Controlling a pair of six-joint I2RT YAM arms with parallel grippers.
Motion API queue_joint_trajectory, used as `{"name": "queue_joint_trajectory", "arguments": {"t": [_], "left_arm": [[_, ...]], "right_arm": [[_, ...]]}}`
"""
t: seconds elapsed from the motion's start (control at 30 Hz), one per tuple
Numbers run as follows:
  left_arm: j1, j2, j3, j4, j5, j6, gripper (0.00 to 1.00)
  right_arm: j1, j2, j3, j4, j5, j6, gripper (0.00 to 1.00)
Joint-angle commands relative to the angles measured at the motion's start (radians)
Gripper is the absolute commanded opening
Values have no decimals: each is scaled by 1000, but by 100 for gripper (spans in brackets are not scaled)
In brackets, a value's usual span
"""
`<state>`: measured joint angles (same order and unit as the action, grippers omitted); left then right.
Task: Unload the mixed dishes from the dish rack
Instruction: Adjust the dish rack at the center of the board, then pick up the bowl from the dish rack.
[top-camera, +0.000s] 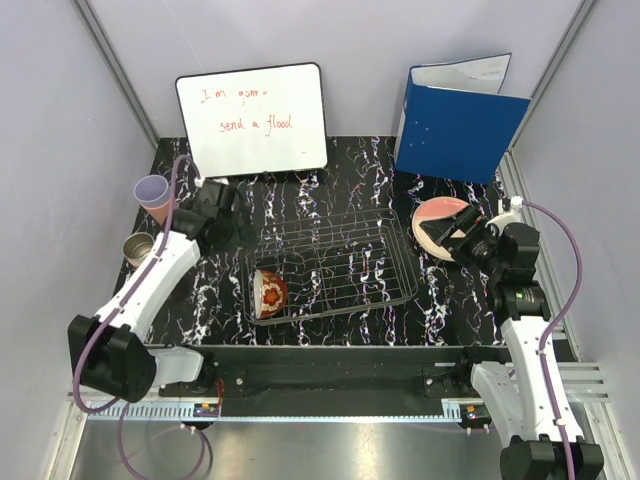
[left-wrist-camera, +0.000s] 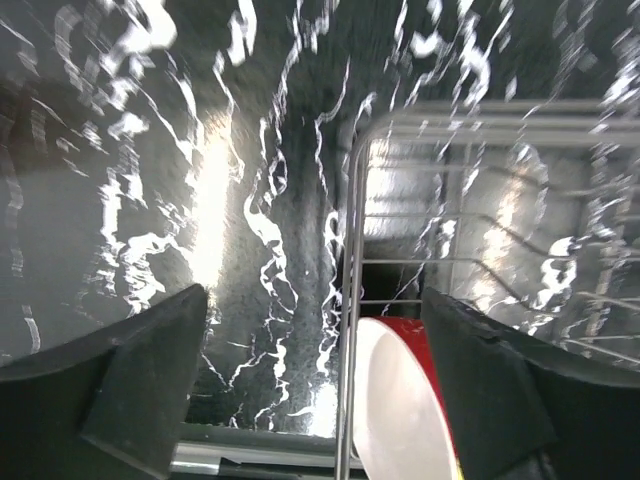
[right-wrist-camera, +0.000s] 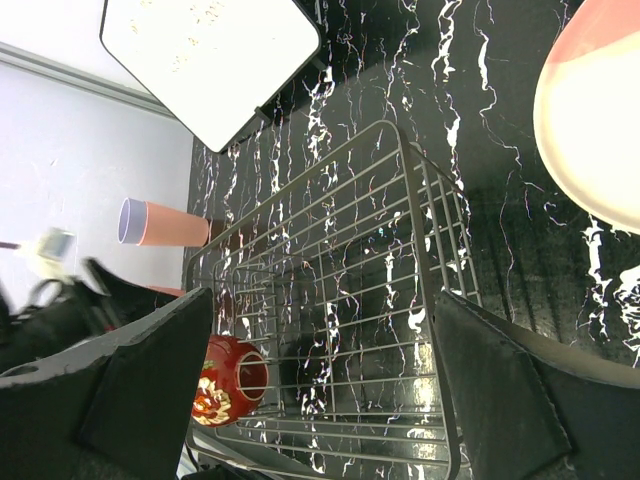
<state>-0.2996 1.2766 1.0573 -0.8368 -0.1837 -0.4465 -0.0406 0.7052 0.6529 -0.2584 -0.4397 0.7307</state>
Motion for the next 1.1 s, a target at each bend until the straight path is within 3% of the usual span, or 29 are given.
{"name": "queue_joint_trajectory", "arguments": {"t": [0.0,0.23,0.47,0.83,0.97,1.0,1.07], "left_arm": [[5,-65,147,-25,-69,-30,96],[-41,-249,142,21,102,-67,90],[-268,-465,-181,162,113,-220,86],[-381,-454,-319,232,112,-271,81],[-406,-430,-350,251,121,-285,70],[-411,-428,-358,260,122,-287,61],[-418,-422,-373,271,124,-293,54]], "right_arm": [[10,0,8,38,-17,-4,99],[11,0,1,41,-14,-4,99],[11,16,1,51,-14,-2,99],[11,34,-1,59,-19,7,99],[11,33,-4,54,-14,3,99],[11,34,-6,57,-14,4,99],[11,39,-6,56,-16,1,99]]}}
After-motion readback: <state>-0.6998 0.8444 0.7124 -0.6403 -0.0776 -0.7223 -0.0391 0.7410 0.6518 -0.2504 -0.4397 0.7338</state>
